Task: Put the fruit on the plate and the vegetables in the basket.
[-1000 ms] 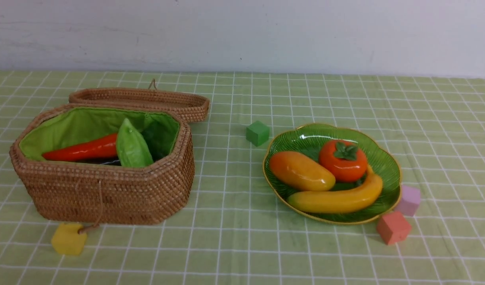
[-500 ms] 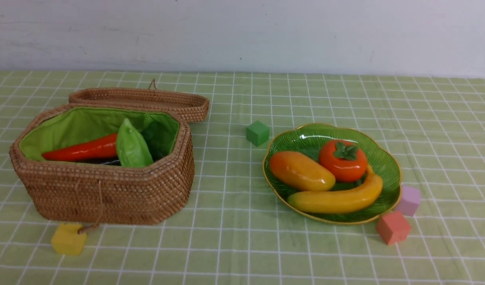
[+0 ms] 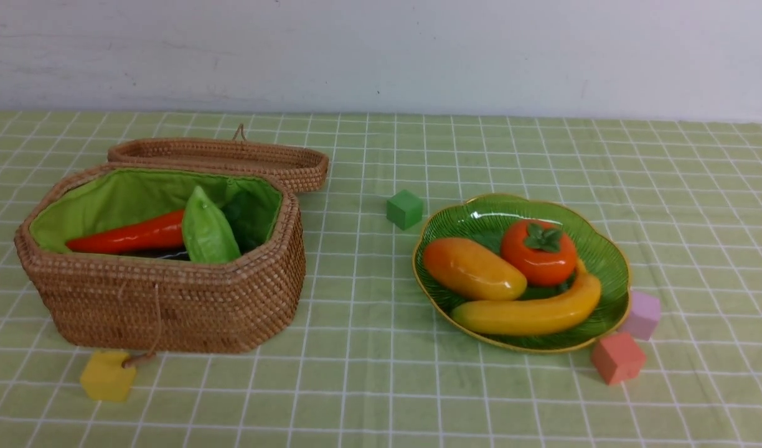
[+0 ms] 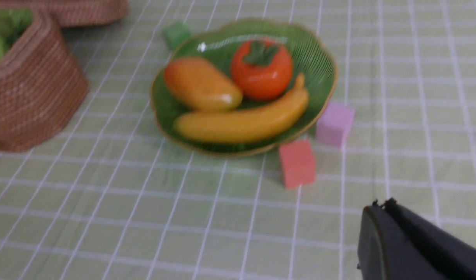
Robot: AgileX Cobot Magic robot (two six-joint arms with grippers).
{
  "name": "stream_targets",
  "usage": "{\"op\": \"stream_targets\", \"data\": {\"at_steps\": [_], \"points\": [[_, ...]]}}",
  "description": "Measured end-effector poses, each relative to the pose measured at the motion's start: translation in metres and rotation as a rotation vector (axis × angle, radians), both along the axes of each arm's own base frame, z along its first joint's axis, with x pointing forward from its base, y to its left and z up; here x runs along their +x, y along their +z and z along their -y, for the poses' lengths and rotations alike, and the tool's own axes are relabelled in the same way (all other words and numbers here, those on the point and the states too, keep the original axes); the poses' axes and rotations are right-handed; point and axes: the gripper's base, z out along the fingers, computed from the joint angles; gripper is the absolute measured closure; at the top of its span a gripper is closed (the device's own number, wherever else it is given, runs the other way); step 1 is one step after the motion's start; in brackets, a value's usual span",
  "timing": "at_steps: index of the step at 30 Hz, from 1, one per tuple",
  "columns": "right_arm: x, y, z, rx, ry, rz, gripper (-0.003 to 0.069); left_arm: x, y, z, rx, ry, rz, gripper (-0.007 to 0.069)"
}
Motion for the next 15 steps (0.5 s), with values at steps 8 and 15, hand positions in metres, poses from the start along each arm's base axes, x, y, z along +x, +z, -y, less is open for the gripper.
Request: {"op": "stream_targets", "data": {"at_steps": [8,15], "points": [[0.002,-0.11,0.007,-0.067,-0.118,0.112,0.0678,0.0,0.0,0.0,0.0,0.0,0.0,0.0595],[0.001,-0.127,0.008,-0.079,-0.12,0.074,0.0678,0.0,0.0,0.0,0.0,0.0,0.0,0.0588]]}}
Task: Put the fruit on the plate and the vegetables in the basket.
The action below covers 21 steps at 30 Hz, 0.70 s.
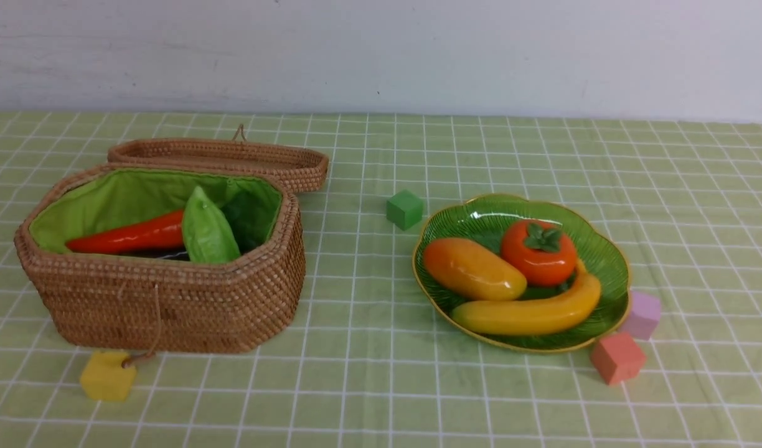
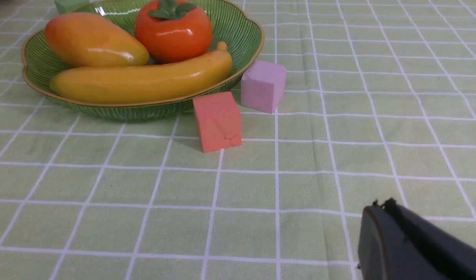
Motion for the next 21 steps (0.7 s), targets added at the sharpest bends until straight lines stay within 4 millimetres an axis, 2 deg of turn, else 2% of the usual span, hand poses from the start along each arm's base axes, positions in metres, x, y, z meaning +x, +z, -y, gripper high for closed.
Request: {"op": "stream_targets", "data": {"at_steps": [21], "points": [[0.0,0.0,0.0,-0.003,0.001,0.0,0.0668,0.0,0.0001,0.0,-0.001,0.0,0.001,0.0566]]}}
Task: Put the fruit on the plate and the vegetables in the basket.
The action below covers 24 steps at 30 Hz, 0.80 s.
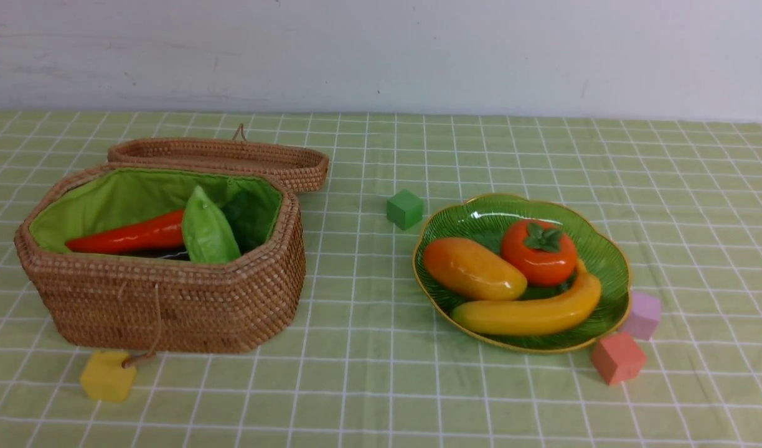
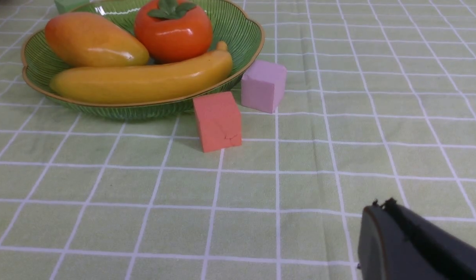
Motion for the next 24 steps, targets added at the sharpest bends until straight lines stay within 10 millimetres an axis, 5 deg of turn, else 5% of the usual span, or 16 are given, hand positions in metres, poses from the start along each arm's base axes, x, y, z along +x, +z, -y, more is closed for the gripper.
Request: {"op": "stream_targets", "data": {"at_steps": [13,19,24], "points": [[0.0,0.0,0.0,-0.001,0.0,0.0,0.0658,0.008,-0.012,-0.003,0.055,0.169,0.026,0.0615],[0.0,0.0,0.0,-0.001,0.0,0.0,0.0655,0.02,-0.037,-0.011,0.005,0.486,-0.07,0.0638],[0.0,0.0,0.0,-0.001,0.0,0.0,0.0652,0.027,-0.08,-0.017,-0.037,0.645,-0.231,0.0638]]}}
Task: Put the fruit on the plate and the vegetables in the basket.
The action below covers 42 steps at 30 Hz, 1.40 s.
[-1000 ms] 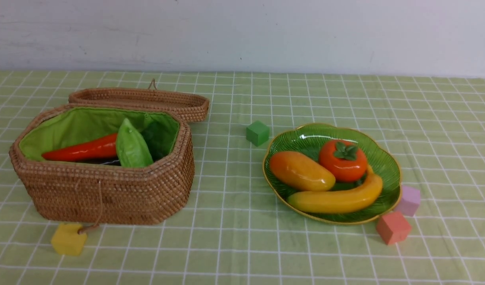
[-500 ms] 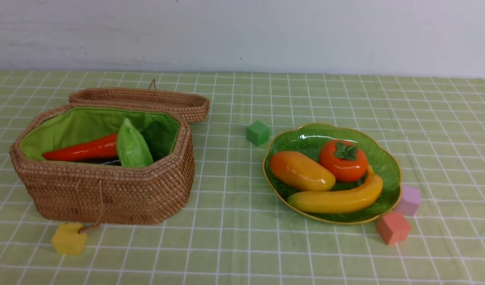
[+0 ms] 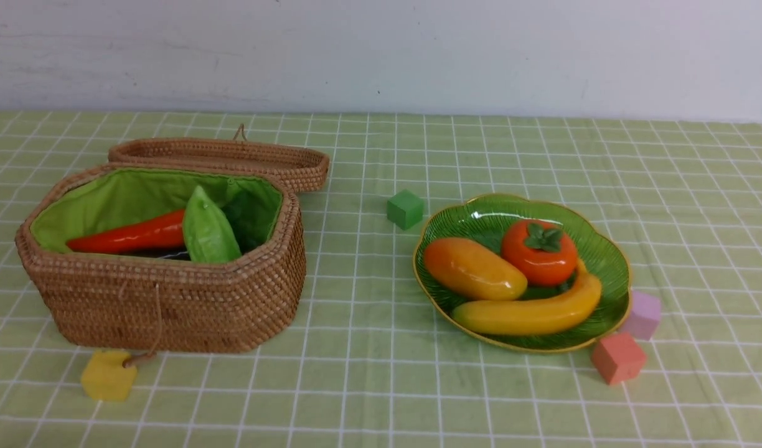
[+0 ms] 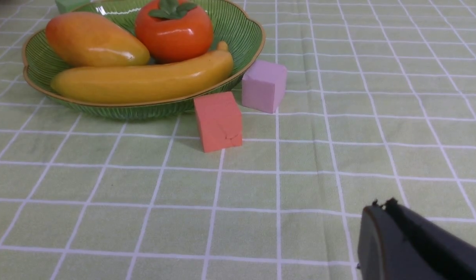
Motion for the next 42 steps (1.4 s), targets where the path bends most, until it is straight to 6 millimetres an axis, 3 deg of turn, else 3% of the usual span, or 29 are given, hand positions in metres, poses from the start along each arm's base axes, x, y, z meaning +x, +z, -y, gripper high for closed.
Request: {"op": "stream_targets", "data": {"at_steps": [4,42], "points": [[0.0,0.0,0.0,0.0,0.0,0.0,0.0652,-0.0019,-0.013,0.0003,-0.025,0.01,-0.11,0.0638],[0.0,0.0,0.0001,-0.002,0.0,0.0,0.0627,-0.0018,-0.0125,0.0002,-0.031,0.013,-0.105,0.0634]]}}
